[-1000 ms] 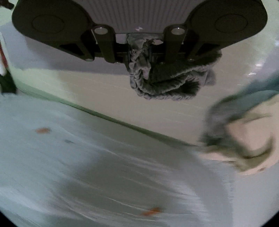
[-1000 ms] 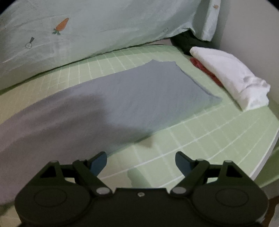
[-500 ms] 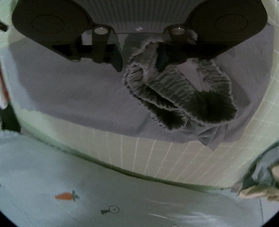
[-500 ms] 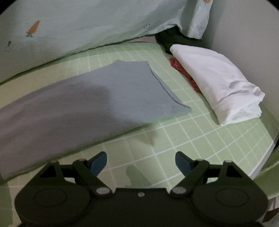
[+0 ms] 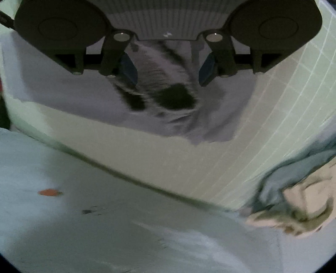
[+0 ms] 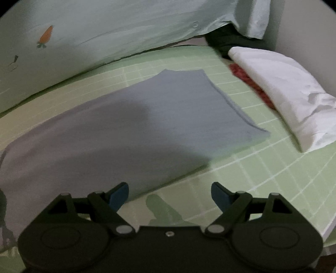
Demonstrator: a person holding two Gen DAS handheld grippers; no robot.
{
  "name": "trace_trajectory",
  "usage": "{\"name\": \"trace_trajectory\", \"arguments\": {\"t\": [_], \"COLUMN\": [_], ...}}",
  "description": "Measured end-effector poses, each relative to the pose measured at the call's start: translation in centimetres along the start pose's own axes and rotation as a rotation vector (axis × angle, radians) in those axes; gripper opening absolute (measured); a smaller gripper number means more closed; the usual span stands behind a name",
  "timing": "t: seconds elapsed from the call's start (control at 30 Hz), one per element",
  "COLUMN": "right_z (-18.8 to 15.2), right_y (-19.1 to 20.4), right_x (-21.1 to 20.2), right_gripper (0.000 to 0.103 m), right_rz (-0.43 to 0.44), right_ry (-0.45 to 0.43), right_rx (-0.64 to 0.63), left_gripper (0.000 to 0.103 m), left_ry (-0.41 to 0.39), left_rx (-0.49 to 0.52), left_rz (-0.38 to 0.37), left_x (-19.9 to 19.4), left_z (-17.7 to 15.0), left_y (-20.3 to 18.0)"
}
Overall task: Fold clothes
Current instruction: 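Release the waistband with the left gripper onto the folded legs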
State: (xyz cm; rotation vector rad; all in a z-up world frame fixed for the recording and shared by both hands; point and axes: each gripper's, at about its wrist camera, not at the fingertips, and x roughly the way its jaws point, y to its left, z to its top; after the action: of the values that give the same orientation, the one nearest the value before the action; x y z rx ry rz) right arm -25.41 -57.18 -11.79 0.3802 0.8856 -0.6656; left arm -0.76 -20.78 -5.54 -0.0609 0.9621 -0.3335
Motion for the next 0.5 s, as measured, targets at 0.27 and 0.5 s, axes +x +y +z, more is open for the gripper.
{"name": "trace_trajectory", "arguments": {"t": [0.27,0.5], "right_z": [-1.0,-1.0], "right_y": [2.3,0.6], "right_x": [-0.7,-0.8], "right_gripper": [0.086,0.086], "right_rz": [-0.024,-0.081], "right_ry": [0.008,0.013], "right_rx": [-0.039,0.011], "left_gripper": [0.01,0.011], "left_ry": [0.077,0.054], "left_rx": [-0.051,0.11], "left_rz": [-0.125,-0.268], "left_x": [3.7,4.5], "left_z": [0.5,2.1], "left_y": [1.1,-5.3]}}
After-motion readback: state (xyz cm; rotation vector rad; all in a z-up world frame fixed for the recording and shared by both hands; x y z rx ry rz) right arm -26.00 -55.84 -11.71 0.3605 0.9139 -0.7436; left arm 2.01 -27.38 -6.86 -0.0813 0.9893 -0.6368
